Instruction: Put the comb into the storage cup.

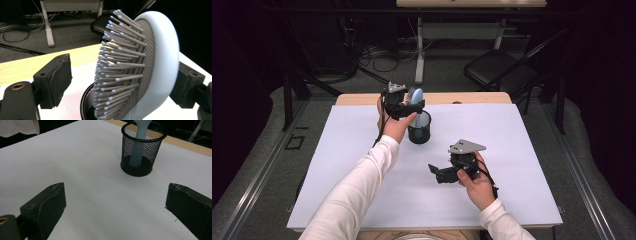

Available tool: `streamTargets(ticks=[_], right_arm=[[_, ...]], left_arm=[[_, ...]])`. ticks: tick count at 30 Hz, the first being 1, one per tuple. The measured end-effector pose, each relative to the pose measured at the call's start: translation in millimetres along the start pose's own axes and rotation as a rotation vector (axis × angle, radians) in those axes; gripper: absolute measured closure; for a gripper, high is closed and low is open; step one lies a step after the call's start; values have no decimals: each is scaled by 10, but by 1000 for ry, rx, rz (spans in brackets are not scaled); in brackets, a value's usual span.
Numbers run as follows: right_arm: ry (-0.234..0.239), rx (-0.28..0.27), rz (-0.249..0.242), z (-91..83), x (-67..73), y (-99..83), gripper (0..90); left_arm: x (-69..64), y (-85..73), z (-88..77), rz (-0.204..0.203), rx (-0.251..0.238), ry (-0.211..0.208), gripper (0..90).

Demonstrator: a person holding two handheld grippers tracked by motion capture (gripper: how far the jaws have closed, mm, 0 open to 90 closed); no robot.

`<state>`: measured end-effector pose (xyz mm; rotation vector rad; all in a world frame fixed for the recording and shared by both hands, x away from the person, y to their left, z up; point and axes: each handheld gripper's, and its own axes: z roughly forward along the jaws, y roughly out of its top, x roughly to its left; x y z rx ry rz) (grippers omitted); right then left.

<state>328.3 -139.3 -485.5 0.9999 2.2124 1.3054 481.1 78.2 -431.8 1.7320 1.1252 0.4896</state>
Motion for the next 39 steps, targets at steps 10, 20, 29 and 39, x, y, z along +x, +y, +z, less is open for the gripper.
streamTargets(ticks=[10,20,29,39], right_arm=[[-1,2,-3,1,0,0,25],[-1,4,-1,2,2,-1,25],[0,3,-1,1,4,0,25],[-1,4,-1,6,3,-1,25]], left_arm=[[-24,-2,-11,13,10,1,136],[-22,10,-44,32,13,4,120],[-30,26,-86,46,15,-8,121],[-43,47,-148,54,14,-30,120]])
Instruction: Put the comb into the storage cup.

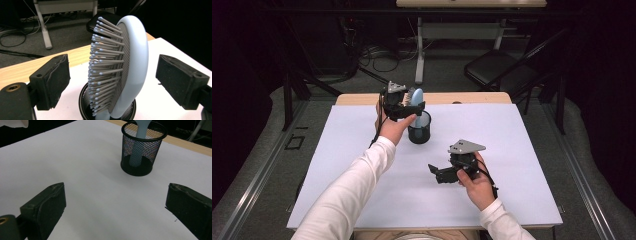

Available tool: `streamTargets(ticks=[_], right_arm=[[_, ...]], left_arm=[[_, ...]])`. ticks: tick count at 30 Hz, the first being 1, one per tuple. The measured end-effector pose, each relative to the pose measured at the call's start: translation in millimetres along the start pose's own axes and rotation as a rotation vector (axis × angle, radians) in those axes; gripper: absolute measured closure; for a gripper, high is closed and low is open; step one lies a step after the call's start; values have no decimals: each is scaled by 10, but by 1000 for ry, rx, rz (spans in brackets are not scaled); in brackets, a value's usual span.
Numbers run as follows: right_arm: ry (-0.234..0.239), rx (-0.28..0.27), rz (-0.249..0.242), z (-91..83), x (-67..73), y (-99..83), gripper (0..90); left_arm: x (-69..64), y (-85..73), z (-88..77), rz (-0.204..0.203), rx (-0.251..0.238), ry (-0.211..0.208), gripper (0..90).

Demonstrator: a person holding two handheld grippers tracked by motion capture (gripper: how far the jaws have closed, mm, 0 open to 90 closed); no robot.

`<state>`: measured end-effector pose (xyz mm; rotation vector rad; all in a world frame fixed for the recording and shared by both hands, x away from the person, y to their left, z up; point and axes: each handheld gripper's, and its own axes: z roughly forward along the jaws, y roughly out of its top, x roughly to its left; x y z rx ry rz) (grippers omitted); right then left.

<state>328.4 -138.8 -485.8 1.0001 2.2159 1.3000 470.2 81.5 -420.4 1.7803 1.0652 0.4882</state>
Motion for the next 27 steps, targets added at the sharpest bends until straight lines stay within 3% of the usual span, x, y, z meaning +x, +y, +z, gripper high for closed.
streamTargets(ticks=[7,15,27], right_arm=[[1,0,2,-1,1,0,25],[2,3,5,-2,7,1,25],[2,1,3,4,10,-1,25]], left_arm=[[-1,5,-28,5,12,-9,121],[12,37,-100,-7,-11,-32,114],[51,75,-196,-29,-31,-59,38]])
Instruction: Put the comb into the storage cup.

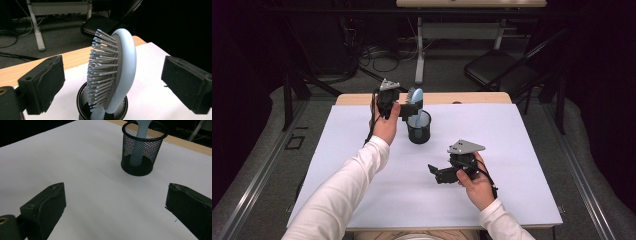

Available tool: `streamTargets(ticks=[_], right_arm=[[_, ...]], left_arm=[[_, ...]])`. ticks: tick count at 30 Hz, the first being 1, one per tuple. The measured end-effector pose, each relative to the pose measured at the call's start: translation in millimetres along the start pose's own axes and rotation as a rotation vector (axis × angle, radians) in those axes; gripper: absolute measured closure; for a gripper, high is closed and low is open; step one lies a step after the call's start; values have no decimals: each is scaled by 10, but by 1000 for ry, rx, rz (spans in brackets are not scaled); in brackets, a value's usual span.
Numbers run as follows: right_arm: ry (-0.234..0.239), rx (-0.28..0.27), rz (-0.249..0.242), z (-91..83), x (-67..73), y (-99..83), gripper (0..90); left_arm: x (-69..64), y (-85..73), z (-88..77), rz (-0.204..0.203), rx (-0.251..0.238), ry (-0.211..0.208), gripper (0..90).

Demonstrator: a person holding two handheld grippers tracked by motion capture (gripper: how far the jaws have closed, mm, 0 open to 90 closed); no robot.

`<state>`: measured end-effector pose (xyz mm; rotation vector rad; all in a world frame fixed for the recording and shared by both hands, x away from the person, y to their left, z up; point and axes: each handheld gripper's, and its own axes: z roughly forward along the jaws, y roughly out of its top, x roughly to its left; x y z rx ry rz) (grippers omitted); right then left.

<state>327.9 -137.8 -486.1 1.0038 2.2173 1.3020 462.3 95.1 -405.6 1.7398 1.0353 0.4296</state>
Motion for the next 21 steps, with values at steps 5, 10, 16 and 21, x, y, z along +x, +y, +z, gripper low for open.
streamTargets(ticks=[5,10,16,21], right_arm=[[-1,0,3,-4,-2,0,25],[-3,1,4,1,-3,-2,25],[-3,0,2,-5,-10,-3,24],[-4,-3,9,-13,-17,-5,23]], left_arm=[[-1,17,-49,4,-1,-12,4],[2,30,-94,20,5,-14,4],[9,45,-154,32,19,-30,4],[5,62,-204,46,38,-48,3]])
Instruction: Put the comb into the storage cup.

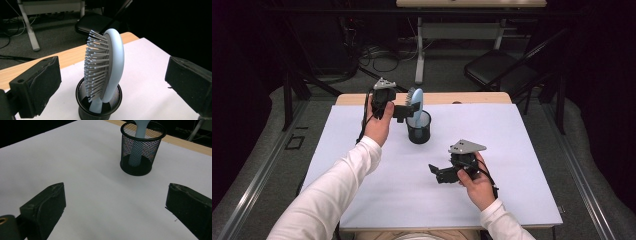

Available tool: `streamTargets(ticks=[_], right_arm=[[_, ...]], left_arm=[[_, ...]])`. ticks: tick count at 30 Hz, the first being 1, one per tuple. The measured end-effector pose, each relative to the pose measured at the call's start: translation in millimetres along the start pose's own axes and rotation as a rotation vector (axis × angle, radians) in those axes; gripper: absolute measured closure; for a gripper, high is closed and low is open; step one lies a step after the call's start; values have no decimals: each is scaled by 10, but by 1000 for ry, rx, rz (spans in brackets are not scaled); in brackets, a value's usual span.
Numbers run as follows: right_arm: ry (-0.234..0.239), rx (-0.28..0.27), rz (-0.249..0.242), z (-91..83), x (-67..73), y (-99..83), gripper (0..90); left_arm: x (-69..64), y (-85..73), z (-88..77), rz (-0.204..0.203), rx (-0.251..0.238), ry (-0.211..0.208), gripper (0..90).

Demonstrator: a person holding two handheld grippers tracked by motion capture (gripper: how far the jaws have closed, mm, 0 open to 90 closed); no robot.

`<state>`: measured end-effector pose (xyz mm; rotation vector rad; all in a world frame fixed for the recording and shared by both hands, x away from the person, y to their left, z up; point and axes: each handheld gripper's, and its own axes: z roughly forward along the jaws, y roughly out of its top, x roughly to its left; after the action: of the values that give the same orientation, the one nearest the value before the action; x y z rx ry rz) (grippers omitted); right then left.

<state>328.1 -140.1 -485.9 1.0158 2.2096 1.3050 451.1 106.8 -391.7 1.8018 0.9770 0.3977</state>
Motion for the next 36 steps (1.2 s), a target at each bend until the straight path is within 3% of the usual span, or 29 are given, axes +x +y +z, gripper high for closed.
streamTargets(ticks=[13,33,36], right_arm=[[-25,-7,-18,-28,0,3,0],[-48,-10,-5,-45,-38,14,0],[-48,-11,-3,-44,-44,17,0]], left_arm=[[-36,-5,-193,17,30,-82,4],[45,-193,-563,23,58,-113,4],[41,-238,-639,40,60,-114,4]])
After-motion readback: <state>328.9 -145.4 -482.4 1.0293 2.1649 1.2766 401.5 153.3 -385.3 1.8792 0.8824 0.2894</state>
